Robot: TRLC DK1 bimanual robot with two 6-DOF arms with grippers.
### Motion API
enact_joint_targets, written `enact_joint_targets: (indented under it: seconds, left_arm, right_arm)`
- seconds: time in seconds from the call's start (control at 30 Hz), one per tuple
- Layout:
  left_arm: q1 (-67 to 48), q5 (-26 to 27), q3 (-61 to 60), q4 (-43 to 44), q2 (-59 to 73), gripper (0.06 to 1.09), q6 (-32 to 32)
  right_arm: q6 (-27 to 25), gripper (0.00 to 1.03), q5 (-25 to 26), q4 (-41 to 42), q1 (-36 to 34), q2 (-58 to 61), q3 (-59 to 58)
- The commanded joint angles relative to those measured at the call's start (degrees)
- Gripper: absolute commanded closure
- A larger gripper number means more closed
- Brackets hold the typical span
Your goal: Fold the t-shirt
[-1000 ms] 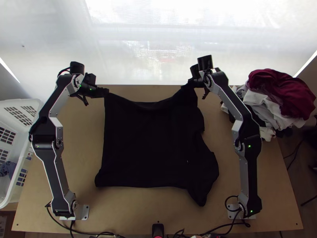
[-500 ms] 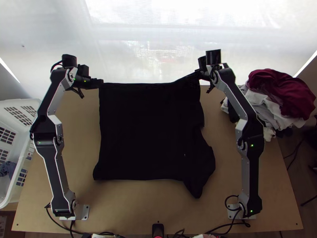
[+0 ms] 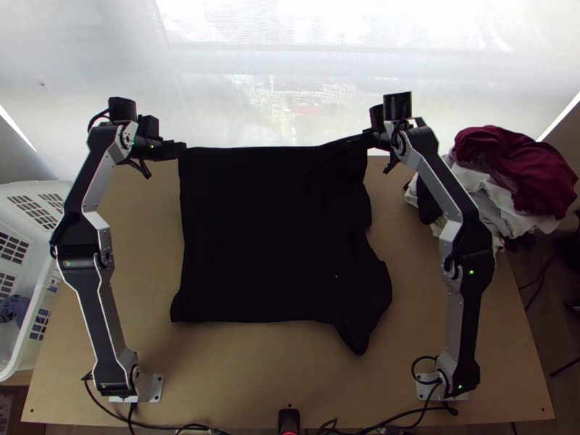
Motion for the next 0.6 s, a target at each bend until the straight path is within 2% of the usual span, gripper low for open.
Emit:
enact_joint_targets:
  seconds: [0.0, 0.23, 0.57]
  left_arm:
    - [-0.31, 1.62, -8.04, 1.76, -4.88, 1.05, 0.69]
    - [-0.40, 2.33, -22.99, 9.94, -13.76, 1.05, 0.60]
    - [0.04, 2.59, -42.41, 16.35, -26.86, 1.05, 0.16]
  right_arm:
    - [1.23, 1.00, -0.12, -0.43, 1.21, -6.92, -9.98]
    - [1.50, 1.00, -0.83, 1.85, 2.09, -16.76, -24.22]
    - [2.90, 1.00, -0.91, 4.05, 3.49, -29.33, -39.51]
